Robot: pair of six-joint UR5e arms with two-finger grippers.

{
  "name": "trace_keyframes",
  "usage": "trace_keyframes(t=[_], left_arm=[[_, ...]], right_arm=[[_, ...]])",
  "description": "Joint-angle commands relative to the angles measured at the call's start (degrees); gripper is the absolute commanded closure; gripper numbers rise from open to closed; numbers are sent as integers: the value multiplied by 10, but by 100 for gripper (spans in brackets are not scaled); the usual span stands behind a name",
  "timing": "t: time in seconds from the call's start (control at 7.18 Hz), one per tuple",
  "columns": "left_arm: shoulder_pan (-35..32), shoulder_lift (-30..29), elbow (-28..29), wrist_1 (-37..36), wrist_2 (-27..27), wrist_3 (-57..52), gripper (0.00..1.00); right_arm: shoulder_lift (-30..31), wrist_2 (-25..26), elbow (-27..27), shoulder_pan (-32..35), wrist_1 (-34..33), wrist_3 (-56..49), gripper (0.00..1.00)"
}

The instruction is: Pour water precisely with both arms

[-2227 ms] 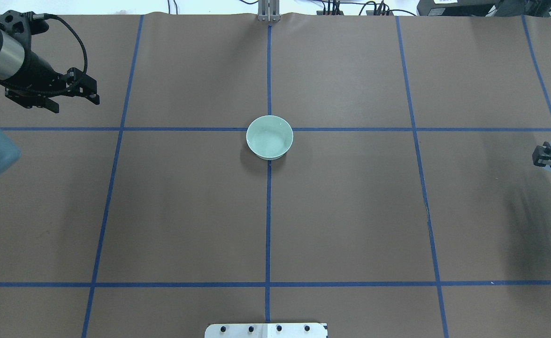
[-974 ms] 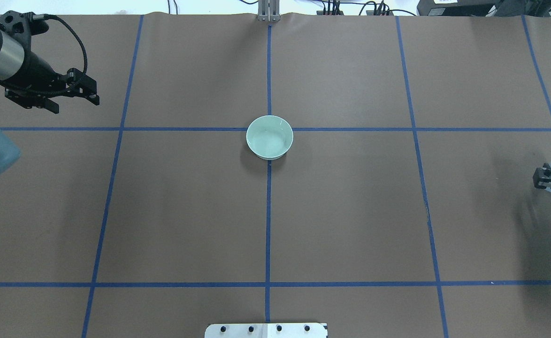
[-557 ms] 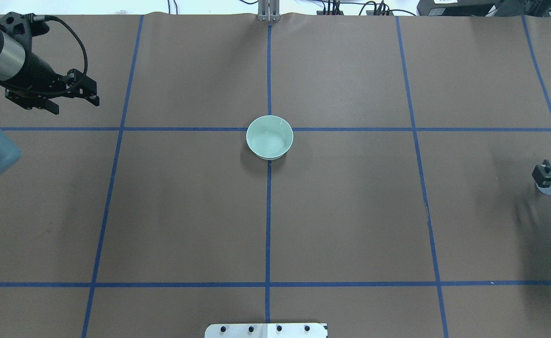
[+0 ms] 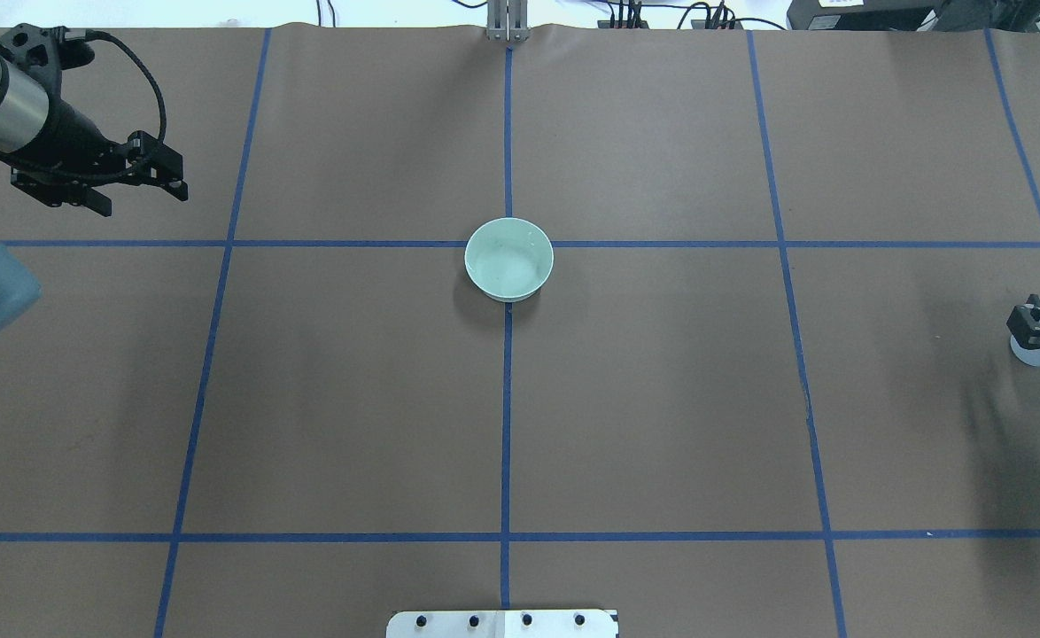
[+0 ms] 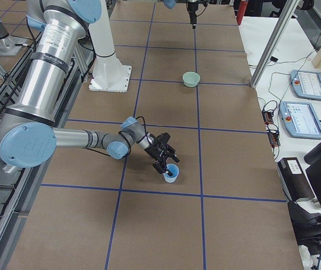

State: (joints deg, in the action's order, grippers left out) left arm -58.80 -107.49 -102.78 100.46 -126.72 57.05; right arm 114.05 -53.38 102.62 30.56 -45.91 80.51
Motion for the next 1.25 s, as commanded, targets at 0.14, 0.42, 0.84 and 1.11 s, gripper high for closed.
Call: trace_keyframes(t=[0.14, 0.42, 0.84, 1.11], left_arm=[[0, -8, 1, 0, 0, 3, 0], [12, -58, 21, -4, -1, 7, 0], [63, -189, 117, -3, -1, 122, 0], [104, -255, 172, 3, 2, 187, 0]], right_arm=[[18, -57, 67, 54, -1, -135, 1], [-29, -237, 80, 213, -9, -316, 1], [-149, -464, 66, 385, -185, -540, 1], [-243, -604, 4, 486, -299, -681, 1]])
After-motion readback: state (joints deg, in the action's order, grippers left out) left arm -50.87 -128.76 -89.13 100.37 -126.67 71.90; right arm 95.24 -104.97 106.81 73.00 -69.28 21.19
